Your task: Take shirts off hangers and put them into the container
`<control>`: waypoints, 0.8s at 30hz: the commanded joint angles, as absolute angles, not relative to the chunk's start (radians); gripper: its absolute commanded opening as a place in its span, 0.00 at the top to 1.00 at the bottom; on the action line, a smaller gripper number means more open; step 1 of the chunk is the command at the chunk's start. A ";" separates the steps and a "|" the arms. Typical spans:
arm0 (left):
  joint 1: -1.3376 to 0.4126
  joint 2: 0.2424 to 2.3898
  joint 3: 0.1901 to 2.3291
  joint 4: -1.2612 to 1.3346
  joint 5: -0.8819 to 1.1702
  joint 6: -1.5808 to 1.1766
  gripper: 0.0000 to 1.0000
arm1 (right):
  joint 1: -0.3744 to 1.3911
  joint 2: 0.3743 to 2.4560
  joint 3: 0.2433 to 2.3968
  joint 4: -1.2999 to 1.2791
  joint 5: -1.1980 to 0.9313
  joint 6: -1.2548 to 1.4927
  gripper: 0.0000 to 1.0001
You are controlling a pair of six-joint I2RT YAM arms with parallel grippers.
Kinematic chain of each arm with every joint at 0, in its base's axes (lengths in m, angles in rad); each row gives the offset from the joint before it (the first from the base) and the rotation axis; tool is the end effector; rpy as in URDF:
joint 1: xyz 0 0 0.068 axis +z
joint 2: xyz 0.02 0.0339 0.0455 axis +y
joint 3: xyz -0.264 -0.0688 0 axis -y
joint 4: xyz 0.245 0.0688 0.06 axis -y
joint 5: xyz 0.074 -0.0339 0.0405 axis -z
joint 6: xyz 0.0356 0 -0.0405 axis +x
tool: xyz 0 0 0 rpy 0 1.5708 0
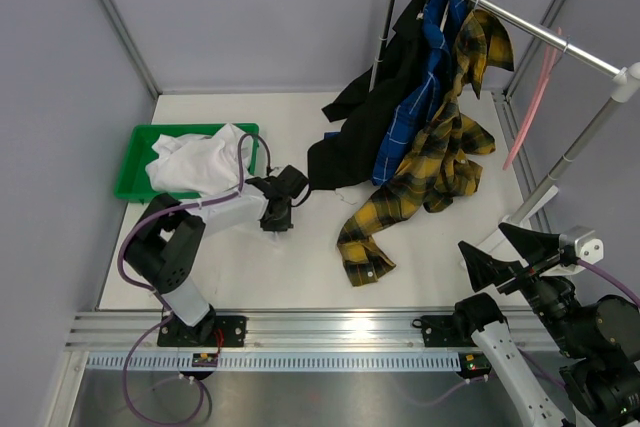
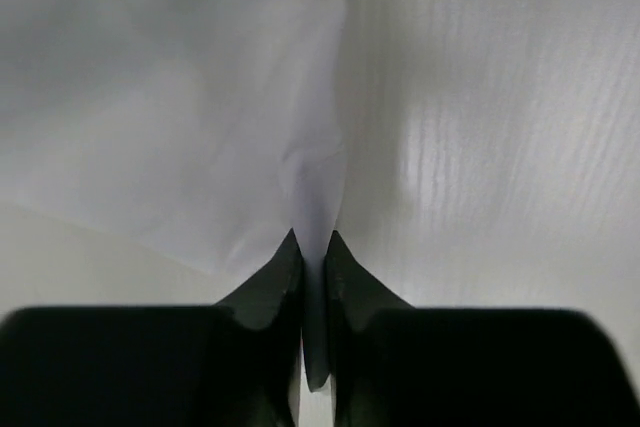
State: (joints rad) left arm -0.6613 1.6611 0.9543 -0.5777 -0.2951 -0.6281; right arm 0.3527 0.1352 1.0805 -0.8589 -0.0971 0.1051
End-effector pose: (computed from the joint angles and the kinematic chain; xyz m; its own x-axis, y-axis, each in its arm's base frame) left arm 0.2428 -0.1758 0.1593 -0.9198 0.0034 -0.3924 -0.0219 0.9980 0.0598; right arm -0.0366 -0.0098 0.3923 0.0350 0.1241 -0.9917 -0.4405 0.8926 0.0962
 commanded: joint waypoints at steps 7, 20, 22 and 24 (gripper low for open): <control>-0.583 1.552 1.311 -0.876 -0.603 -0.483 1.00 | 0.365 0.152 1.089 -0.853 -0.110 0.100 0.01; -0.220 1.700 1.683 -0.752 -0.839 -0.270 0.96 | 0.364 0.149 1.106 -0.868 -0.109 0.091 0.01; -0.187 1.712 1.680 -0.680 -0.841 -0.258 0.93 | 0.364 0.150 1.103 -0.867 -0.112 0.087 0.00; -0.134 1.739 1.667 -0.635 -0.799 -0.271 0.92 | 0.364 0.158 1.100 -0.859 -0.118 0.089 0.00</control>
